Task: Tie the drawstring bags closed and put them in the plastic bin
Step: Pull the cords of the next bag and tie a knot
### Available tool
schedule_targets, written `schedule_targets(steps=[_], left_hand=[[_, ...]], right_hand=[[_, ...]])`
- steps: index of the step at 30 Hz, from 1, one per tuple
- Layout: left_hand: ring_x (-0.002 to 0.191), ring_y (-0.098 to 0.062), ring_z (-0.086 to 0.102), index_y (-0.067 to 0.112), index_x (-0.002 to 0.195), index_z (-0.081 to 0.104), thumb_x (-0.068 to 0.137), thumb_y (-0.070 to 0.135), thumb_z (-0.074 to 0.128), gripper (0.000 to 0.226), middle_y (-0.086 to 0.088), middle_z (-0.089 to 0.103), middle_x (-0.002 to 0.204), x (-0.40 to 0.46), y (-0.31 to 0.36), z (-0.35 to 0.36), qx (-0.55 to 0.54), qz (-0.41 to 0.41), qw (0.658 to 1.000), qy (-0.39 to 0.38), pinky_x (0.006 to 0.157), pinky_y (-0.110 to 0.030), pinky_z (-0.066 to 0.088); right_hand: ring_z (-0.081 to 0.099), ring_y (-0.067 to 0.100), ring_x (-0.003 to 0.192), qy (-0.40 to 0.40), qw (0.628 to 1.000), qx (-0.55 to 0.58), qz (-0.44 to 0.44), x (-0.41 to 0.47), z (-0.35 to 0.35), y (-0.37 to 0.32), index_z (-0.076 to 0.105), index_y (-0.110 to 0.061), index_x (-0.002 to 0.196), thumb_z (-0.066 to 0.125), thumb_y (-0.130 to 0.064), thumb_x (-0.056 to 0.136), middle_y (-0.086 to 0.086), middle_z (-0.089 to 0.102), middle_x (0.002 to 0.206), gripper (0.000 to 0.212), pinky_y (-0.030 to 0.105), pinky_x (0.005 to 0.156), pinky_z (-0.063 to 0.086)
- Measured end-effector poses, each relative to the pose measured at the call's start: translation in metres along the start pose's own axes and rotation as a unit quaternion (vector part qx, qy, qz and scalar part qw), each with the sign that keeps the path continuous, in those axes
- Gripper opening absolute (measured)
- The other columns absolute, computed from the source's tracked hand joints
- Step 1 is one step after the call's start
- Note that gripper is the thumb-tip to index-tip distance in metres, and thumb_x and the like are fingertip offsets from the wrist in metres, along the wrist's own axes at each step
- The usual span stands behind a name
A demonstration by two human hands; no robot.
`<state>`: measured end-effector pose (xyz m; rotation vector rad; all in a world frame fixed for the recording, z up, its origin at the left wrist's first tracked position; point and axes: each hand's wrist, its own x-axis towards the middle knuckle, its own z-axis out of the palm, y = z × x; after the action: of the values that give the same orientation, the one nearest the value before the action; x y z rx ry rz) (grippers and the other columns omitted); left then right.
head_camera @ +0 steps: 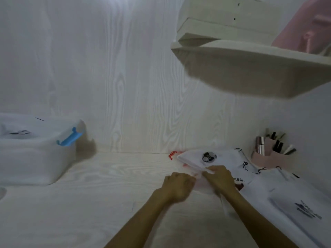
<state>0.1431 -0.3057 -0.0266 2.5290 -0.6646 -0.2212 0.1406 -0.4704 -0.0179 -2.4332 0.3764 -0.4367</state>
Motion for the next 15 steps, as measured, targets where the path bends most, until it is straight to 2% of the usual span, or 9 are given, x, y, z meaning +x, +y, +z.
schedule_targets(steps=[2, 3, 4, 5, 7, 9, 11, 13, 15], left_hand=[[0.125, -0.033, 0.045, 0.024, 0.140, 0.042, 0.099, 0.050, 0.017, 0.054, -0.007, 0.049, 0.141, 0.003, 0.004, -0.007, -0.068, -0.040, 0.997, -0.026, 0.104, -0.044, 0.033], [0.123, -0.028, 0.047, 0.022, 0.139, 0.044, 0.097, 0.057, 0.016, 0.062, -0.005, 0.050, 0.139, 0.003, 0.009, -0.013, -0.170, -0.060, 0.983, -0.024, 0.103, -0.040, 0.034], [0.117, -0.021, 0.050, 0.017, 0.135, 0.049, 0.096, 0.061, 0.017, 0.067, -0.003, 0.054, 0.134, 0.003, 0.014, -0.019, -0.288, -0.083, 0.954, -0.013, 0.099, -0.033, 0.035], [0.107, -0.014, 0.052, 0.015, 0.129, 0.055, 0.096, 0.060, 0.023, 0.064, 0.000, 0.058, 0.126, 0.002, 0.018, -0.027, -0.382, -0.097, 0.919, 0.004, 0.091, -0.026, 0.036], [0.087, -0.006, 0.055, 0.012, 0.116, 0.060, 0.096, 0.044, 0.045, 0.041, 0.001, 0.061, 0.109, -0.002, 0.019, -0.043, -0.463, -0.105, 0.879, 0.044, 0.074, -0.021, 0.042], [0.078, -0.010, 0.059, 0.004, 0.111, 0.062, 0.091, 0.025, 0.059, 0.029, -0.005, 0.064, 0.099, -0.011, 0.009, -0.051, -0.446, -0.125, 0.883, 0.069, 0.072, -0.025, 0.047], [0.075, -0.016, 0.059, -0.002, 0.113, 0.061, 0.091, 0.008, 0.055, 0.025, -0.010, 0.062, 0.095, -0.019, -0.008, -0.058, -0.401, -0.136, 0.901, 0.097, 0.070, -0.028, 0.051], [0.070, -0.015, 0.055, 0.003, 0.110, 0.060, 0.091, 0.000, 0.048, 0.023, -0.011, 0.059, 0.094, -0.033, -0.027, -0.074, -0.374, -0.148, 0.908, 0.113, 0.062, -0.025, 0.047], [0.062, -0.016, 0.051, 0.006, 0.100, 0.061, 0.091, 0.000, 0.046, 0.019, -0.008, 0.057, 0.080, -0.048, -0.049, -0.097, -0.346, -0.165, 0.915, 0.121, 0.055, -0.023, 0.043]], right_hand=[[0.063, 0.021, 0.082, 0.068, 0.997, 0.015, -0.033, -0.001, -0.001, -0.008, 0.073, -0.018, 0.103, 0.064, -0.031, 0.086, 0.006, 0.072, 0.098, 0.023, 0.029, 0.076, 0.048], [0.063, 0.019, 0.082, 0.117, 0.989, 0.008, -0.091, -0.003, -0.001, -0.012, 0.074, -0.020, 0.102, 0.064, -0.029, 0.086, 0.003, 0.073, 0.095, 0.021, 0.029, 0.075, 0.048], [0.061, 0.015, 0.081, 0.148, 0.977, 0.002, -0.156, -0.008, 0.000, -0.019, 0.074, -0.021, 0.100, 0.065, -0.028, 0.086, -0.001, 0.072, 0.092, 0.018, 0.028, 0.074, 0.047], [0.058, 0.011, 0.083, 0.142, 0.969, 0.000, -0.202, -0.013, 0.001, -0.026, 0.074, -0.023, 0.100, 0.065, -0.028, 0.087, -0.006, 0.069, 0.091, 0.016, 0.027, 0.073, 0.045], [0.056, 0.006, 0.087, 0.045, 0.968, 0.011, -0.248, -0.022, 0.005, -0.037, 0.072, -0.024, 0.101, 0.062, -0.031, 0.089, -0.010, 0.067, 0.096, 0.017, 0.022, 0.075, 0.043], [0.060, 0.005, 0.091, -0.115, 0.957, 0.051, -0.263, -0.031, 0.004, -0.043, 0.070, -0.017, 0.105, 0.061, -0.030, 0.090, -0.005, 0.068, 0.103, 0.022, 0.021, 0.078, 0.047], [0.059, -0.003, 0.097, -0.242, 0.933, 0.068, -0.258, -0.036, -0.002, -0.044, 0.068, -0.019, 0.113, 0.064, -0.031, 0.088, -0.010, 0.066, 0.112, 0.028, 0.012, 0.083, 0.046], [0.059, -0.007, 0.101, -0.260, 0.927, 0.088, -0.255, -0.039, -0.008, -0.046, 0.070, -0.025, 0.110, 0.063, -0.033, 0.088, -0.017, 0.066, 0.111, 0.024, 0.010, 0.087, 0.045], [0.062, -0.003, 0.094, -0.179, 0.939, 0.142, -0.257, -0.039, -0.011, -0.053, 0.074, -0.025, 0.101, 0.063, -0.027, 0.089, -0.015, 0.070, 0.102, 0.016, 0.013, 0.084, 0.046]])
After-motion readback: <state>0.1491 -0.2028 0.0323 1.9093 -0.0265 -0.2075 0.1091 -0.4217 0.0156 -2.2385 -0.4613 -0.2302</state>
